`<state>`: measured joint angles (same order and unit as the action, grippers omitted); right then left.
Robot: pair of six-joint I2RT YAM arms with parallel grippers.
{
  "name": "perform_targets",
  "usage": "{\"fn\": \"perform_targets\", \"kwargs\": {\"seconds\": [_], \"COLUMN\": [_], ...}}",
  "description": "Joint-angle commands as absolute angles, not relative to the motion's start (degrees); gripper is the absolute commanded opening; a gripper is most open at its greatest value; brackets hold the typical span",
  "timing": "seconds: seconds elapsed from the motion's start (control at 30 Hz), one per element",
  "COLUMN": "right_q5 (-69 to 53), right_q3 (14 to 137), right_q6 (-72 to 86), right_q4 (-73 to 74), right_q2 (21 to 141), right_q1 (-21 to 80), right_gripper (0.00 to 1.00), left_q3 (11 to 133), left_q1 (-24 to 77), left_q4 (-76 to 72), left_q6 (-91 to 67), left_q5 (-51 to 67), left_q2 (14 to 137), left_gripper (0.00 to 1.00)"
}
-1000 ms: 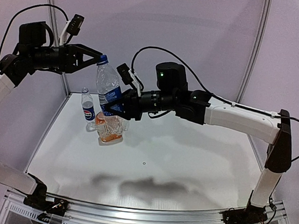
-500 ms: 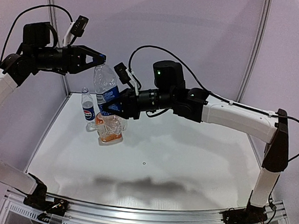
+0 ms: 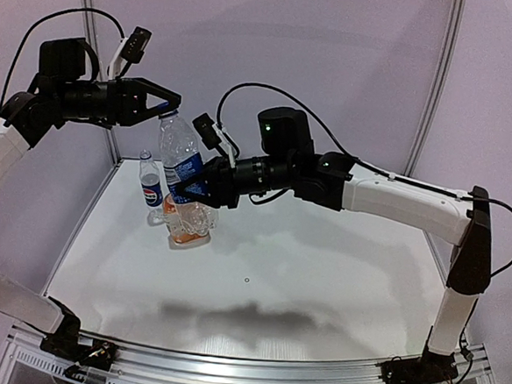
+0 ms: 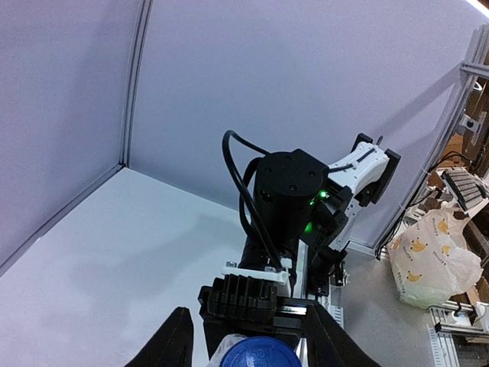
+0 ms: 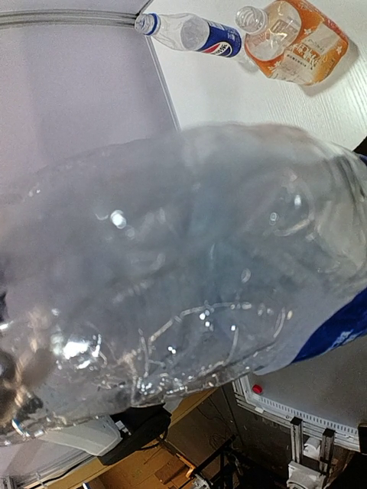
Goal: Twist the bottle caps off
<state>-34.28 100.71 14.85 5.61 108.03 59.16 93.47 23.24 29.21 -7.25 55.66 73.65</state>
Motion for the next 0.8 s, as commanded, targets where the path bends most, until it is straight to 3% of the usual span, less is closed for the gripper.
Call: {"fn": "perform_targets", "kwargs": {"seconds": [0.0,0.33,0.5,0.67,0.77], "right_q5": [-34.7,-34.3,-29.4,-18.0,-10.0], "right_q3": [102.7,103.5,103.5,104.9,108.2], "right_q6": [14.6,14.2,14.8,15.4,13.8], "right_q4": [6.3,7.3,7.1,8.8,13.4], "right_q2": [109.2,109.7,110.1,111.3,113.0], "right_q1": [59.5,59.5,59.5,59.6,59.6], "right_gripper": [0.32,0.32,0.32,0.33,0.34], "left_q3": [94.9,94.6,94.4,94.4,94.6], "left_q1": [23.5,23.6,24.0,26.6,30.3], "left_q4": [30.7,31.9,32.7,35.3,35.6], "left_q6": [-6.6,-6.6,-6.9,-8.5,-12.7], "left_q5": [55.4,55.5,53.9,43.3,29.6], "left_q2": [73.5,74.4,74.4,74.5,74.7], "left_gripper": [0.46,0.2,0.16,0.14,0.13]}}
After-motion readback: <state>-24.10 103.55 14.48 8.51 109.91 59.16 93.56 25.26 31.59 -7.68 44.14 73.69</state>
